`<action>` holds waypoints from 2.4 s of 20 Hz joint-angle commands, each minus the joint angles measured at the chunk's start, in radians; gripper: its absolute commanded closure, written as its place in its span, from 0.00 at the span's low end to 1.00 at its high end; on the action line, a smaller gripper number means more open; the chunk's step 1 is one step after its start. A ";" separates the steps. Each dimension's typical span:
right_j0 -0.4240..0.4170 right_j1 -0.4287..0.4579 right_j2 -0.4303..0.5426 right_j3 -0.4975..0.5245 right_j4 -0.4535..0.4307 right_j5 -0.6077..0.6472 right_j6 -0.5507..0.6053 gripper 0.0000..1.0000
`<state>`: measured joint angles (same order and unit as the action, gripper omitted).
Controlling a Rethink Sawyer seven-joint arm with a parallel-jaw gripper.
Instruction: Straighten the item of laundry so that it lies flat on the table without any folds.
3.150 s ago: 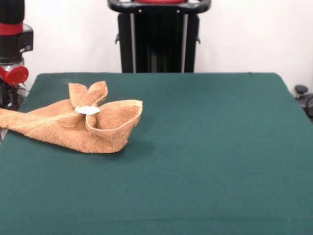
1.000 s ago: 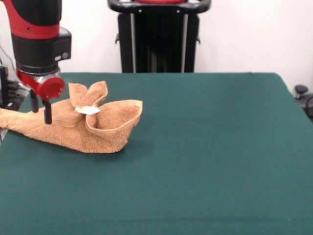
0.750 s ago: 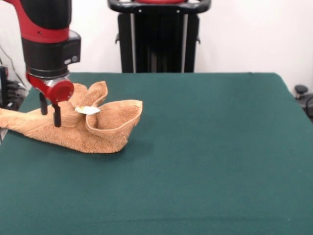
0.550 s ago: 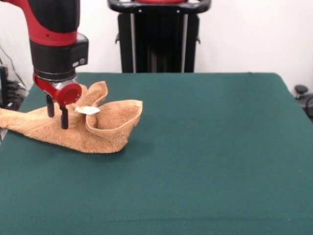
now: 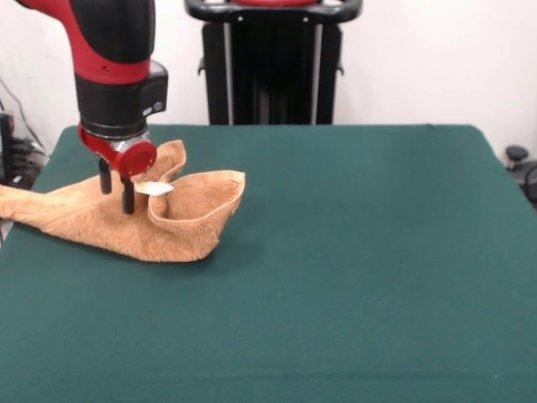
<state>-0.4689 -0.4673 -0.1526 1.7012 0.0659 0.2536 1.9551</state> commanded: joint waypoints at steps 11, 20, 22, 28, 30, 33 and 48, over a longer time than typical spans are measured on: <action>-0.031 0.010 0.041 0.217 -0.037 -0.087 0.139 0.00; -0.086 -0.039 0.085 0.282 -0.023 -0.057 0.126 0.00; -0.104 -0.008 0.106 0.284 -0.011 -0.098 0.149 0.00; -0.178 0.116 0.211 0.295 0.041 -0.247 0.243 0.00; -0.208 0.120 0.236 0.293 0.060 -0.226 0.244 0.00; -0.259 0.124 0.283 0.295 0.074 -0.195 0.228 0.00; -0.304 0.185 0.300 0.232 0.141 -0.137 0.206 1.00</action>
<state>-0.8294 -0.4744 0.0630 1.9281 0.1414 0.1004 1.9551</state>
